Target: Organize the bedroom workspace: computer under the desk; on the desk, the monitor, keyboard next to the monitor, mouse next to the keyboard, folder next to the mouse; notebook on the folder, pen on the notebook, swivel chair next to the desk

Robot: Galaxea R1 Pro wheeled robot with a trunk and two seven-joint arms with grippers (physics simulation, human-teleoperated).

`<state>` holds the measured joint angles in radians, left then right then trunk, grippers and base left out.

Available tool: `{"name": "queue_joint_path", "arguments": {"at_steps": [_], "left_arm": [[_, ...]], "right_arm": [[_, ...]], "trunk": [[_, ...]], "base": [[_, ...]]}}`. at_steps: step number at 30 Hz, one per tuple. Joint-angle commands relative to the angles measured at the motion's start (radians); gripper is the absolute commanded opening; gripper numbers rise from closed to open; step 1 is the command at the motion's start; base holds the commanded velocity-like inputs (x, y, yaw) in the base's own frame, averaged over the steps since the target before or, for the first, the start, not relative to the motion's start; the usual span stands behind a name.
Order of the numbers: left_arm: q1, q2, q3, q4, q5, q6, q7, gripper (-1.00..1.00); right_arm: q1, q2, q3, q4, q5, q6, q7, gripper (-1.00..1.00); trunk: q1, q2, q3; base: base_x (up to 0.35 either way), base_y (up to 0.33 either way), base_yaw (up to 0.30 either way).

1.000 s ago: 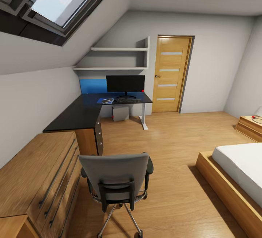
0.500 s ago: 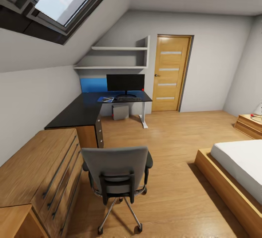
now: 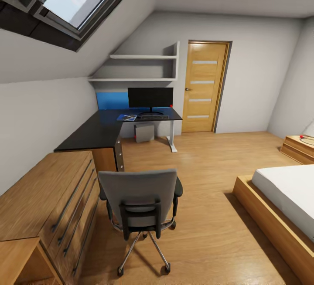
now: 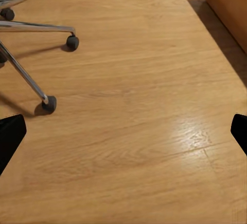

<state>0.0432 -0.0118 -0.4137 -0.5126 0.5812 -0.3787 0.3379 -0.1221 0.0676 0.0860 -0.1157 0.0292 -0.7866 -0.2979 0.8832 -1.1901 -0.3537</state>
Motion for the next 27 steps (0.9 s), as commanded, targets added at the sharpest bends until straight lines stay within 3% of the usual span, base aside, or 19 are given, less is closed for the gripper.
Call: {"name": "queue_joint_path", "arguments": {"at_steps": [1,9,27], "left_arm": [[-0.001,0.001,-0.008,-0.002,0.009,-0.005,0.007,1.00],[0.000,0.001,-0.008,-0.002,0.009,-0.005,0.007,1.00],[0.000,0.001,-0.008,-0.001,0.009,-0.003,0.007,1.00]], "right_arm": [[-0.001,0.000,0.008,0.001,0.003,0.000,-0.010,1.00],[-0.001,0.000,0.008,0.001,0.003,0.000,-0.010,1.00],[-0.001,0.000,0.008,0.001,0.003,0.000,-0.010,1.00]], "trunk": [[0.004,-0.008,-0.004],[0.034,-0.064,-0.029],[0.103,-0.190,-0.086]], "base": [[-0.185,0.000,0.000],[-0.157,0.000,0.000],[-0.010,0.000,0.000]]}}
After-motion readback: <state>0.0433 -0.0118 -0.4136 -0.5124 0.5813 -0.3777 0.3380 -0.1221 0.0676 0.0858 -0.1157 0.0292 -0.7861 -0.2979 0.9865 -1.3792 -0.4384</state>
